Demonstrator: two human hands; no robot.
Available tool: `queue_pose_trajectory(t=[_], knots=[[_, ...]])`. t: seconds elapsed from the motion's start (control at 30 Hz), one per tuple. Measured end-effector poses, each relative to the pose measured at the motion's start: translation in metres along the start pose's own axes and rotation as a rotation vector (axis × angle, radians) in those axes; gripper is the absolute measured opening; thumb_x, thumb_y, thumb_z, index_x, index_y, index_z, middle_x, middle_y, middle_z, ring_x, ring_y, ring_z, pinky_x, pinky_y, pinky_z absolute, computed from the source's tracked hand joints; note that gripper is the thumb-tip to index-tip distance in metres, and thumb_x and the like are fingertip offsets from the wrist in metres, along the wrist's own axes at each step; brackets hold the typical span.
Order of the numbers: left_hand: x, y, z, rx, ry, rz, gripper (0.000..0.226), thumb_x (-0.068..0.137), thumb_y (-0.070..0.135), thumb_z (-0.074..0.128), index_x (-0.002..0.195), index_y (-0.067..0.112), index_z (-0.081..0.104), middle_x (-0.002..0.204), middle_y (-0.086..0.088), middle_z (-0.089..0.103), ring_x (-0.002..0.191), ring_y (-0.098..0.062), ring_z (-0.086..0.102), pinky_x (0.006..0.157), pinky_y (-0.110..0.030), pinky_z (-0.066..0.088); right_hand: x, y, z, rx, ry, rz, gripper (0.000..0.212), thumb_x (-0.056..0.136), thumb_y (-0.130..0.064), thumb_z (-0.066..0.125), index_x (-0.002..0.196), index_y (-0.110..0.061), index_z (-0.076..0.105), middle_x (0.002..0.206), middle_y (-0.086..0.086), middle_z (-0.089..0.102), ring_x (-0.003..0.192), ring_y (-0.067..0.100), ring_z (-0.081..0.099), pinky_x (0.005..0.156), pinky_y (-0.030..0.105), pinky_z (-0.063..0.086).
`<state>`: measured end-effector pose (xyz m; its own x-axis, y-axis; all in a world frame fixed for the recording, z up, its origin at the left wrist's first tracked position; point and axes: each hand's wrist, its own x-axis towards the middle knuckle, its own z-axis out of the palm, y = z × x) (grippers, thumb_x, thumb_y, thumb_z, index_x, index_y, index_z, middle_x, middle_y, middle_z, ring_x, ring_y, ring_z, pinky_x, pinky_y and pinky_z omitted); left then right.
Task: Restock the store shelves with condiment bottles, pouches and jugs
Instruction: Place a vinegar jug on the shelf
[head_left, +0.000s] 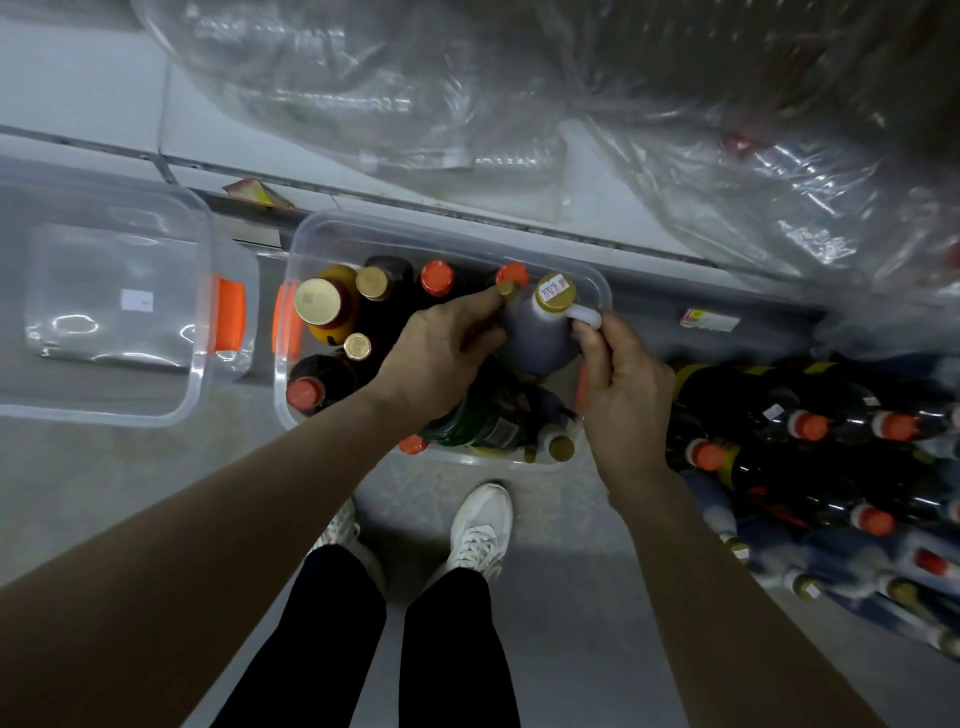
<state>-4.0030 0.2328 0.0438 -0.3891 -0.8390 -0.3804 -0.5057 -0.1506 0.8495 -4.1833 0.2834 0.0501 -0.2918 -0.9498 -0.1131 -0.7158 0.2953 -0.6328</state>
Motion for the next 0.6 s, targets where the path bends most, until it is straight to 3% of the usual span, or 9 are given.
queue_pose_trajectory(t=[0.1,0.17,0.33,0.47,0.6], knots=[[-0.004,0.015,-0.009,-0.02,-0.015,-0.009,0.038,0.097,0.004,0.056,0.135,0.01,0.057,0.122,-0.004,0.064,0.118,-0.017,0.057,0.101,-0.02,0.042,0.003,-0.014,-0.015,-0.023,-0.002,-0.023,0.027,0.104,-0.025,0.053,0.112,-0.007,0.071,0.082,0.014,0.072,0.072,0.027,0.065,0.065,0.036,0.043],[-0.008,0.028,-0.018,-0.021,-0.025,-0.017,0.035,0.097,0.003,0.056,0.132,0.008,0.057,0.113,-0.001,0.061,0.114,-0.017,0.056,0.096,-0.019,0.041,0.005,-0.028,-0.026,-0.02,-0.009,-0.041,0.028,0.103,-0.026,0.052,0.112,-0.007,0.071,0.083,0.014,0.072,0.072,0.028,0.066,0.065,0.036,0.044],[-0.029,0.069,-0.045,-0.03,-0.046,-0.017,0.018,0.095,0.001,0.058,0.112,-0.001,0.06,0.103,-0.007,0.063,0.101,-0.024,0.06,0.094,-0.041,0.048,0.004,-0.07,-0.067,-0.008,-0.004,-0.089,0.019,0.101,-0.017,0.059,0.107,-0.005,0.073,0.082,0.015,0.073,0.071,0.022,0.062,0.064,0.03,0.04],[-0.05,0.099,-0.069,-0.078,-0.085,-0.066,0.043,0.094,0.003,0.062,0.136,0.003,0.052,0.127,-0.012,0.064,0.122,-0.025,0.058,0.106,-0.043,0.044,-0.001,-0.107,-0.103,0.011,-0.018,-0.067,0.019,0.101,-0.018,0.059,0.105,-0.006,0.074,0.08,0.014,0.073,0.075,0.019,0.058,0.061,0.027,0.036],[-0.078,0.137,-0.1,-0.297,-0.157,-0.102,0.064,0.092,-0.002,0.063,0.145,0.021,0.037,0.136,0.006,0.057,0.126,-0.003,0.054,0.108,-0.021,0.042,-0.006,-0.148,-0.145,0.059,-0.033,-0.006,0.017,0.102,-0.02,0.059,0.101,-0.01,0.073,0.085,0.005,0.075,0.078,0.022,0.067,0.07,0.037,0.048]])
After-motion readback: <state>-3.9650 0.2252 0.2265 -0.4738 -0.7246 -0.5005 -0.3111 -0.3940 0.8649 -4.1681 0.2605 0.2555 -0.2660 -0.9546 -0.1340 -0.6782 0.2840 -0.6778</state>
